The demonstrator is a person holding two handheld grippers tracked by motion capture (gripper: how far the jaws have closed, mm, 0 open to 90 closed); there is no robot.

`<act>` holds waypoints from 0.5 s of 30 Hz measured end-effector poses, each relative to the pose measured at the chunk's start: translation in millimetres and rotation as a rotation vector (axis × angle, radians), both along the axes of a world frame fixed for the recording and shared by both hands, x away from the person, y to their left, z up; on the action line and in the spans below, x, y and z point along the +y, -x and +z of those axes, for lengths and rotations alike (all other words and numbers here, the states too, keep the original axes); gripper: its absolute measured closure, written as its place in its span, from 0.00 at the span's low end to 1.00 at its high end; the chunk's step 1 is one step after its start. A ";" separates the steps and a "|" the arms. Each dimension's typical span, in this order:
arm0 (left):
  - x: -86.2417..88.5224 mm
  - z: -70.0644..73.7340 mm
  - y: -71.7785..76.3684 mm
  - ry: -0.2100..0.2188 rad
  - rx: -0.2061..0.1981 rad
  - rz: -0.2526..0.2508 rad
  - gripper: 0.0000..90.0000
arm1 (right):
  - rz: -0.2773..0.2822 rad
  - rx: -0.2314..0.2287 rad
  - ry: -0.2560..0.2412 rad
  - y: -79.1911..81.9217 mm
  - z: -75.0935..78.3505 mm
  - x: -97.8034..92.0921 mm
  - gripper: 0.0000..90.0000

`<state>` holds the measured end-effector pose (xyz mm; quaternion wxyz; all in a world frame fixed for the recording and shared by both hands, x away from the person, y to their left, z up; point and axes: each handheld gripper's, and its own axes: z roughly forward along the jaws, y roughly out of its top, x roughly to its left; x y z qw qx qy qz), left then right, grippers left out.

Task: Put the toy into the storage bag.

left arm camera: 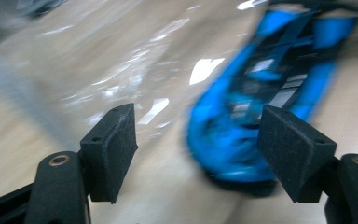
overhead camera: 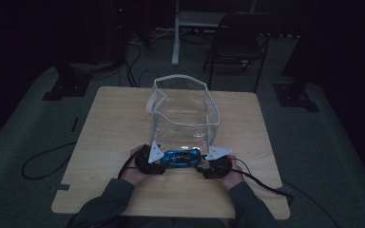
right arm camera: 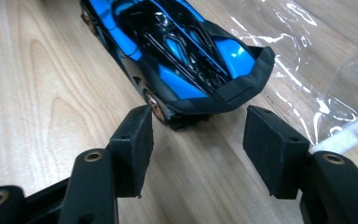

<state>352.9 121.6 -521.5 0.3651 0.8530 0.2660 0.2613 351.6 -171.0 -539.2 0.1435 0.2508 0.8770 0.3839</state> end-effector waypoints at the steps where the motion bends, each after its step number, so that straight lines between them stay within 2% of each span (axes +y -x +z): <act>1: 3.7 1.1 -2.2 0.030 0.015 0.003 0.32 | -0.003 -0.004 -0.002 -0.3 0.3 -0.2 0.47; 3: 6.5 2.8 -3.2 0.041 0.019 0.006 0.32 | -0.004 -0.017 -0.017 0.6 3.2 -1.3 0.46; 6: 5.2 5.3 -1.9 0.068 0.029 -0.025 0.31 | -0.007 -0.045 -0.080 2.9 12.4 -4.0 0.46; 7: 5.2 5.3 -1.9 0.068 0.029 -0.025 0.31 | -0.007 -0.045 -0.080 2.9 12.4 -4.0 0.46; 9: 1.4 5.0 -1.4 0.070 0.038 -0.048 0.30 | -0.030 -0.091 -0.084 1.1 20.5 -0.1 0.47; 13: -1.4 2.5 1.8 0.071 0.050 -0.073 0.29 | -0.034 -0.101 -0.058 -0.2 21.1 5.4 0.47; 14: -3.3 -0.1 1.9 0.048 0.054 -0.069 0.29 | -0.035 -0.100 -0.040 -0.6 19.5 7.3 0.47; 15: -3.4 -0.8 1.0 0.059 0.060 -0.067 0.29 | -0.038 -0.098 -0.032 -1.8 16.0 9.8 0.47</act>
